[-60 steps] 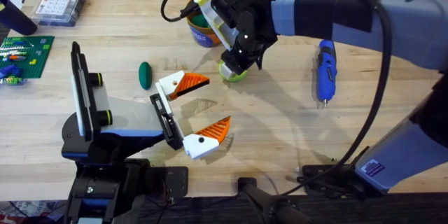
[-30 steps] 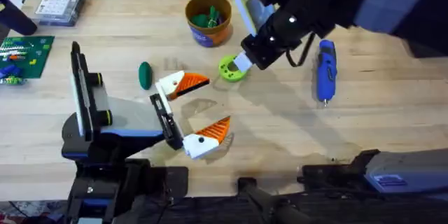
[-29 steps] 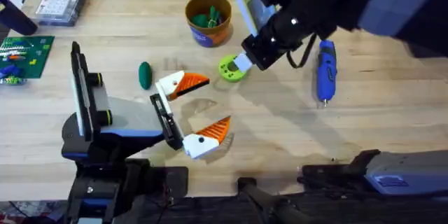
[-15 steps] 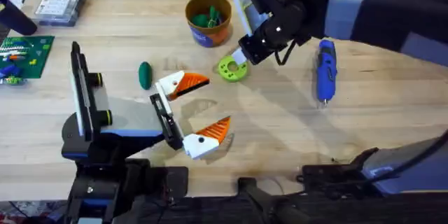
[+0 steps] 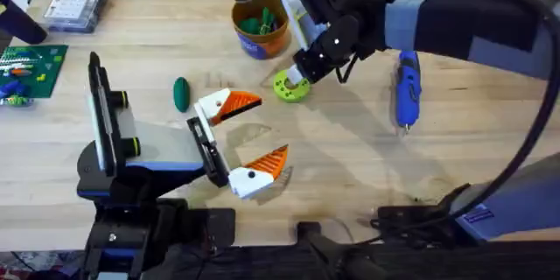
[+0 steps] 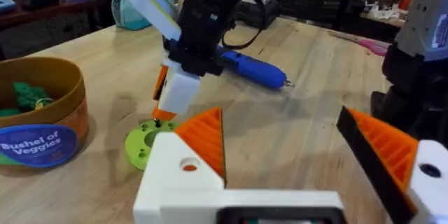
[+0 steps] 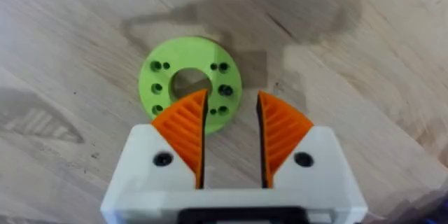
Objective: Pick up the gripper from the table and insert it into the empty holder that is missing its gripper. Then pick up a screw, insert it into the mounting hole, and use the screwdriver to tighten it. Finally, clean up the table by picking up the vegetable and placing it into the bucket.
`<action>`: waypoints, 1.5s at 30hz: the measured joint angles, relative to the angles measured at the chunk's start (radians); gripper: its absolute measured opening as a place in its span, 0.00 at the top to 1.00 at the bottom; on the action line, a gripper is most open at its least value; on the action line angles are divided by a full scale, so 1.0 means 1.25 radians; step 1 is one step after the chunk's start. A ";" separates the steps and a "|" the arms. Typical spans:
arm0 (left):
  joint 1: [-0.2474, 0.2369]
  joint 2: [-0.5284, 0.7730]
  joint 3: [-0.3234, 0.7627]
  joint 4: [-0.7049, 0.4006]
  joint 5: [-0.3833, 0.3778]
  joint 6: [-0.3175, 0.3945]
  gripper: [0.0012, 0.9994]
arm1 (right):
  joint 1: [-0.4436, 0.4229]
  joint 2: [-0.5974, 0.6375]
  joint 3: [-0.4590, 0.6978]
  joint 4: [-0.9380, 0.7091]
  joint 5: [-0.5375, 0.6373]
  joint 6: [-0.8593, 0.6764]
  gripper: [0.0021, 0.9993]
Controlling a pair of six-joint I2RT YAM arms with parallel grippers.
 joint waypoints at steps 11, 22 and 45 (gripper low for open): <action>0.000 0.000 0.000 0.000 -0.001 0.000 0.01 | 0.000 0.056 0.009 -0.002 -0.023 0.000 0.60; 0.000 0.000 0.000 0.000 -0.001 0.000 0.01 | 0.000 0.058 0.011 0.016 -0.023 0.000 0.60; 0.000 0.000 0.000 0.000 -0.001 0.000 0.01 | 0.000 0.071 0.013 0.047 -0.023 -0.003 0.66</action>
